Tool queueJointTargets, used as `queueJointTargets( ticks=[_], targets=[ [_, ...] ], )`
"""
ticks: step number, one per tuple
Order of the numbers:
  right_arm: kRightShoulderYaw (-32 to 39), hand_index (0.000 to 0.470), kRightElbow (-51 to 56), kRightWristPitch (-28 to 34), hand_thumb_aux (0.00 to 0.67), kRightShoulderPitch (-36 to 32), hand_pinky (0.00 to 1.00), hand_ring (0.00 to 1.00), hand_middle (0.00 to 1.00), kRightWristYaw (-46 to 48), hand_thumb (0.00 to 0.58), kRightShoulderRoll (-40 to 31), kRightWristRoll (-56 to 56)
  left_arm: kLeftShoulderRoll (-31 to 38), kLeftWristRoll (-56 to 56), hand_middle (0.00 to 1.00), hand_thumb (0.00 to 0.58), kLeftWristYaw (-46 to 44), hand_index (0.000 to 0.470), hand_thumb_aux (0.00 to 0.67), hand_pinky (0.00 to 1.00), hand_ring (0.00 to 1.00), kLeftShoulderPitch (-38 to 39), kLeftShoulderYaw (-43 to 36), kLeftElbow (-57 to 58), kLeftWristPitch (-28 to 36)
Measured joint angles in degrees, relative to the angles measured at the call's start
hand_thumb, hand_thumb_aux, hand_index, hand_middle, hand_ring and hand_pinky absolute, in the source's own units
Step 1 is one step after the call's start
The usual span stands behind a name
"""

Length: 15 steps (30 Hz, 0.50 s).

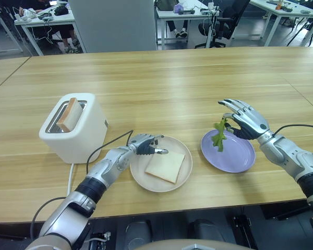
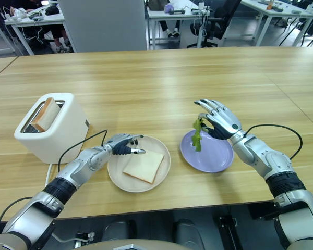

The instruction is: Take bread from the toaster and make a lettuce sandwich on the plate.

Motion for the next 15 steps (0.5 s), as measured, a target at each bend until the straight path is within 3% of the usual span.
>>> queueJointTargets(
  ticks=[8, 15],
  targets=[
    [-0.8, 0.46, -8.3, 1.4, 0.67, -1.5, 0.0, 0.0, 0.0, 6.9, 0.58, 5.0, 2.6, 6.6, 6.4, 0.0, 0.0, 0.0, 0.0, 0.0, 0.0, 0.0, 3.9, 3.3, -16.4, 5.0],
    [0.4, 0.46, -10.0, 2.2, 0.67, -7.2, 0.0, 0.0, 0.0, 11.3, 0.58, 13.0, 3.6, 10.2, 6.4, 0.0, 0.0, -2.1, 0.0, 0.0, 0.0, 0.0, 8.1, 16.0, -33.4, 11.7]
  ],
)
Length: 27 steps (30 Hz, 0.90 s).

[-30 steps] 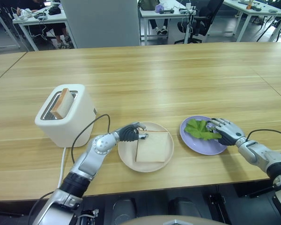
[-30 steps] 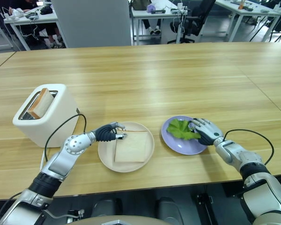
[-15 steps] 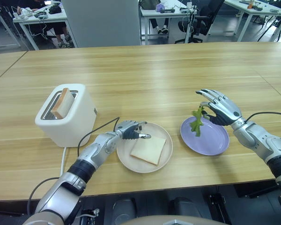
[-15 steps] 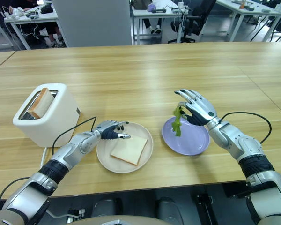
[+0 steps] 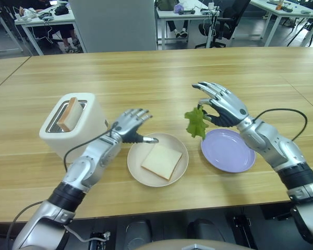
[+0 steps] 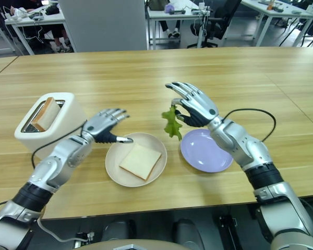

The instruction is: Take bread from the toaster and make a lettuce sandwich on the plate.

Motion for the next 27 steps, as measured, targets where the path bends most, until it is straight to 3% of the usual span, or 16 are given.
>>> queueJointTargets(
  ticks=[10, 18, 27],
  targets=[
    [7.7, 0.46, 12.4, 0.5, 0.67, -6.7, 0.0, 0.0, 0.0, 1.9, 0.58, 17.2, -0.4, 5.8, 0.2, 0.0, 0.0, -2.2, 0.0, 0.0, 0.0, 0.0, 9.6, 22.9, -9.9, 11.2],
    [12.4, 0.46, 20.7, 0.3, 0.67, -6.7, 0.0, 0.0, 0.0, 1.6, 0.58, 24.5, -1.1, 7.0, 0.4, 0.0, 0.0, -2.3, 0.0, 0.0, 0.0, 0.0, 12.2, 26.2, -6.6, 14.6],
    [15.1, 0.46, 28.6, -1.4, 0.67, -3.1, 0.0, 0.0, 0.0, 1.5, 0.58, 25.5, -1.1, 7.5, 0.4, 0.0, 0.0, -2.4, 0.0, 0.0, 0.0, 0.0, 13.7, 25.1, 0.8, 16.7]
  ],
)
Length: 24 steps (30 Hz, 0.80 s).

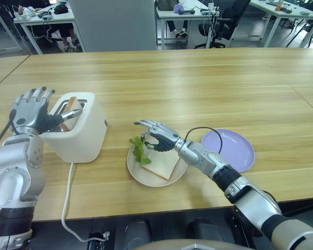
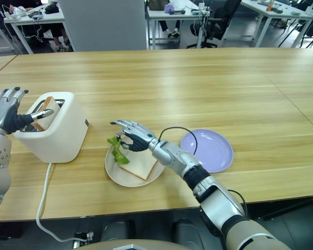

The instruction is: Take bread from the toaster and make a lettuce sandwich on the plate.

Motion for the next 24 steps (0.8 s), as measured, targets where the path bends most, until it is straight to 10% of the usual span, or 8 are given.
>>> queueJointTargets(
  ticks=[24],
  targets=[
    [0.9, 0.46, -0.2, -2.7, 0.67, 2.6, 0.0, 0.0, 0.0, -1.0, 0.58, -13.6, -2.4, 1.3, 0.2, 0.0, 0.0, -0.9, 0.0, 0.0, 0.0, 0.0, -7.2, -9.0, 10.5, 1.9]
  ],
)
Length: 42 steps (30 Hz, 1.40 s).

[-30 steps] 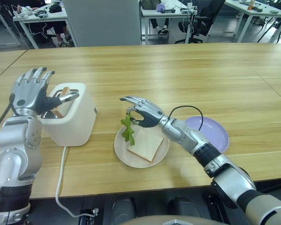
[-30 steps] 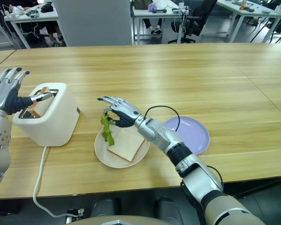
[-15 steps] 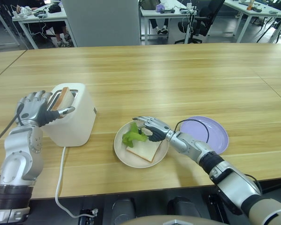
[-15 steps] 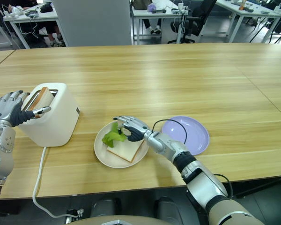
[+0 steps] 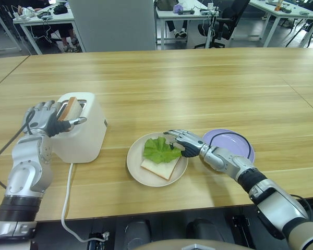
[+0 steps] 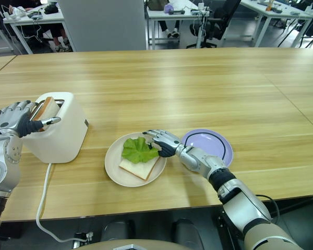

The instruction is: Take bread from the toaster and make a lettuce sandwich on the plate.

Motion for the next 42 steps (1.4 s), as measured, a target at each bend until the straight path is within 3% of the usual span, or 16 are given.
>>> queueJointTargets(
  ticks=[1, 2, 3, 4, 5, 6, 7, 8, 11, 12, 13, 14, 23, 31, 37, 42],
  targets=[
    [0.0, 0.46, -0.9, -0.1, 0.67, 0.7, 0.0, 0.0, 0.0, 0.5, 0.58, -0.3, 0.0, 0.0, 0.0, 0.0, 0.0, -0.1, 0.0, 0.0, 0.0, 0.0, -0.4, -0.4, 0.6, 0.0],
    [0.0, 0.46, -1.8, -0.1, 0.67, 1.3, 0.0, 0.0, 0.0, 1.3, 0.58, -0.5, 0.0, 0.0, -0.2, 0.0, 0.108, -0.3, 0.045, 0.066, 0.0, 0.0, -0.9, -0.7, 1.5, 0.0],
    [0.1, 0.46, -2.4, -0.2, 0.67, 1.7, 0.0, 0.0, 0.0, 1.8, 0.58, -0.7, 0.0, 0.0, -0.4, 0.0, 0.268, -0.5, 0.123, 0.179, 0.0, 0.0, -1.3, -1.0, 2.1, 0.0],
    [0.1, 0.46, -3.3, -0.3, 0.67, 2.3, 0.0, 0.0, 0.0, 2.4, 0.58, -1.0, 0.0, 0.0, -0.5, 0.0, 0.523, -0.7, 0.316, 0.46, 0.0, 0.0, -1.7, -1.3, 2.5, 0.0],
    [0.1, 0.46, -4.6, -0.4, 0.67, 3.0, 0.0, 0.0, 0.0, 3.0, 0.58, -1.5, 0.0, 0.0, -0.6, 0.0, 0.55, -1.1, 0.355, 0.518, 0.0, 0.0, -2.3, -1.9, 3.4, -0.1],
    [0.2, 0.373, -5.4, -0.4, 0.544, 3.4, 0.0, 0.0, 0.0, 3.6, 0.559, -1.7, 0.0, 0.0, -0.9, 0.0, 0.58, -1.4, 0.46, 0.67, 0.0, 0.0, -2.5, -2.2, 4.1, -0.2],
    [0.2, 0.233, -6.2, -0.4, 0.339, 3.8, 0.0, 0.0, 0.0, 4.1, 0.438, -2.0, 0.0, 0.0, -1.5, 0.0, 0.58, -1.5, 0.46, 0.67, 0.0, 0.0, -3.1, -2.7, 4.3, -0.6],
    [0.1, 0.0, -7.3, -0.3, 0.0, 4.2, 0.0, 0.0, 0.0, 4.5, 0.0, -2.3, -0.1, -0.1, -1.9, 0.0, 0.58, -1.6, 0.46, 0.67, 0.0, 0.0, -3.9, -3.0, 4.6, -1.0],
    [0.1, 0.0, -11.0, 0.1, 0.0, 5.6, 0.0, 0.0, 0.0, 5.9, 0.0, -3.3, -0.3, -0.2, -3.8, 0.0, 0.58, -1.3, 0.46, 0.67, 0.0, 0.0, -5.6, -3.0, 6.1, -1.9],
    [0.1, 0.0, -12.0, 0.1, 0.0, 6.0, 0.0, 0.0, 0.0, 6.4, 0.0, -3.7, -0.3, -0.2, -4.1, 0.51, 0.58, -1.2, 0.46, 0.67, 0.51, 0.51, -5.9, -3.0, 6.5, -2.1],
    [-0.1, 0.0, -13.2, 0.3, 0.0, 6.4, 0.0, 0.0, 0.0, 6.9, 0.0, -4.1, -0.3, -0.2, -4.6, 0.87, 0.58, -0.7, 0.46, 0.67, 0.87, 0.87, -6.2, -2.9, 7.0, -2.3],
    [-0.2, 0.0, -14.2, 0.4, 0.0, 6.7, 0.0, 0.0, 0.0, 7.3, 0.0, -4.4, -0.3, -0.2, -5.1, 1.0, 0.58, -0.1, 0.46, 0.67, 1.0, 1.0, -6.2, -2.8, 7.3, -2.7],
    [-2.6, 0.0, -24.9, 1.7, 0.0, 10.6, 0.0, 0.0, 0.0, 11.2, 0.0, -7.8, 0.2, 0.3, -8.4, 1.0, 0.58, 6.0, 0.46, 0.67, 1.0, 1.0, -8.6, -1.0, 4.7, -7.1],
    [-7.6, 0.0, -33.3, 3.5, 0.0, 14.5, 0.0, 0.0, 0.0, 12.9, 0.0, -14.1, 0.1, 2.1, -11.2, 1.0, 0.58, 8.4, 0.46, 0.67, 1.0, 1.0, -10.6, 4.6, -10.5, -12.2],
    [-13.9, 0.0, -39.6, 2.7, 0.0, 17.2, 0.0, 0.0, 0.0, 6.5, 0.0, -16.1, -1.1, -5.3, -26.5, 1.0, 0.58, -1.6, 0.46, 0.67, 1.0, 1.0, -12.6, 3.2, -20.5, -14.0],
    [-17.2, 0.0, -44.0, -0.3, 0.0, 20.1, 0.0, 0.0, 0.0, -3.7, 0.0, -18.5, -7.2, -8.7, -39.4, 1.0, 0.58, -16.0, 0.46, 0.67, 1.0, 1.0, -11.6, -4.5, -17.7, -17.3]
  ],
)
